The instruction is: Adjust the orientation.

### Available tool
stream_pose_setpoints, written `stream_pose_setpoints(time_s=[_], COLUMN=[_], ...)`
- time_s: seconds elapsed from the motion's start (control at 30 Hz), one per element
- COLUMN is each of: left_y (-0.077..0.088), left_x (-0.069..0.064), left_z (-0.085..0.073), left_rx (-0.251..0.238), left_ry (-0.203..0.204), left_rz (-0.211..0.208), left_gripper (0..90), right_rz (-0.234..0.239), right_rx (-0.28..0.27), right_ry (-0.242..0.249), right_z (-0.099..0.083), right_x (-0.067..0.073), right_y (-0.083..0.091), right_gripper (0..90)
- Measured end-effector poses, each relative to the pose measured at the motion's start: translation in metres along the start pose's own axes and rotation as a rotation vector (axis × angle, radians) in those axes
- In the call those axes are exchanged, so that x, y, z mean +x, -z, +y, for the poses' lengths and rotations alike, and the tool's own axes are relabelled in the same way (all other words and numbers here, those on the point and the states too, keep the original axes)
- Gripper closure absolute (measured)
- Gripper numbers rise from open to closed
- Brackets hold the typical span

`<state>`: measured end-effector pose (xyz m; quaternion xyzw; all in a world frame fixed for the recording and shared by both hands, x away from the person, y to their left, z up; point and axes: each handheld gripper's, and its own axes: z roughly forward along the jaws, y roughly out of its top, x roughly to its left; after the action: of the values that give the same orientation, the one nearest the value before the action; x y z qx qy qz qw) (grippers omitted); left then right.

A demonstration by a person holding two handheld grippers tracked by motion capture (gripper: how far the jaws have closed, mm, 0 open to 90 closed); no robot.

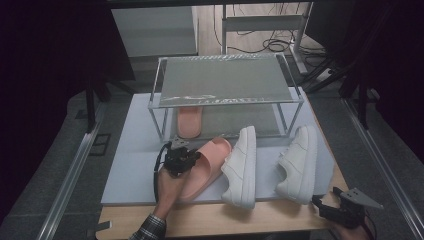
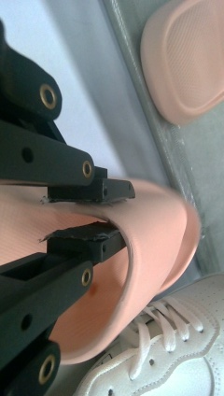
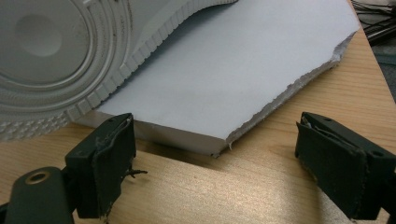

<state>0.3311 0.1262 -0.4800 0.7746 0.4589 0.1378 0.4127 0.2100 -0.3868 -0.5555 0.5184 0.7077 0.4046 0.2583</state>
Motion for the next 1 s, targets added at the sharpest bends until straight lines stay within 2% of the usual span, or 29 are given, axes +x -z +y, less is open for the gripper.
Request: stream_pose_setpoints(time_s=[0.27,0.57,0.83,1.0], left_y=[0.008,0.012,0.004,-0.006], left_x=[0.003,0.007,0.012,0.012], left_z=[0.009,0.025,0.039,0.047], left_rx=[-0.01,-0.032,-0.066,-0.066], left_ry=[-0.012,-0.006,0.027,0.047], left_rz=[0.016,0.065,0.107,0.143], left_gripper=[78.9,79.1,79.9,80.4], right_rz=[0.0,0.0,0.001,0.001], right_rx=[0.002,0.0,0.0,-0.001], right_ry=[0.001,-0.001,0.0,-0.001], right_z=[0.0,0.0,0.0,0.0], right_x=[0.0,0.0,0.0,0.0], right_y=[0.0,0.0,0.0,0.0], right_gripper=[12.3,12.3,12.3,12.3])
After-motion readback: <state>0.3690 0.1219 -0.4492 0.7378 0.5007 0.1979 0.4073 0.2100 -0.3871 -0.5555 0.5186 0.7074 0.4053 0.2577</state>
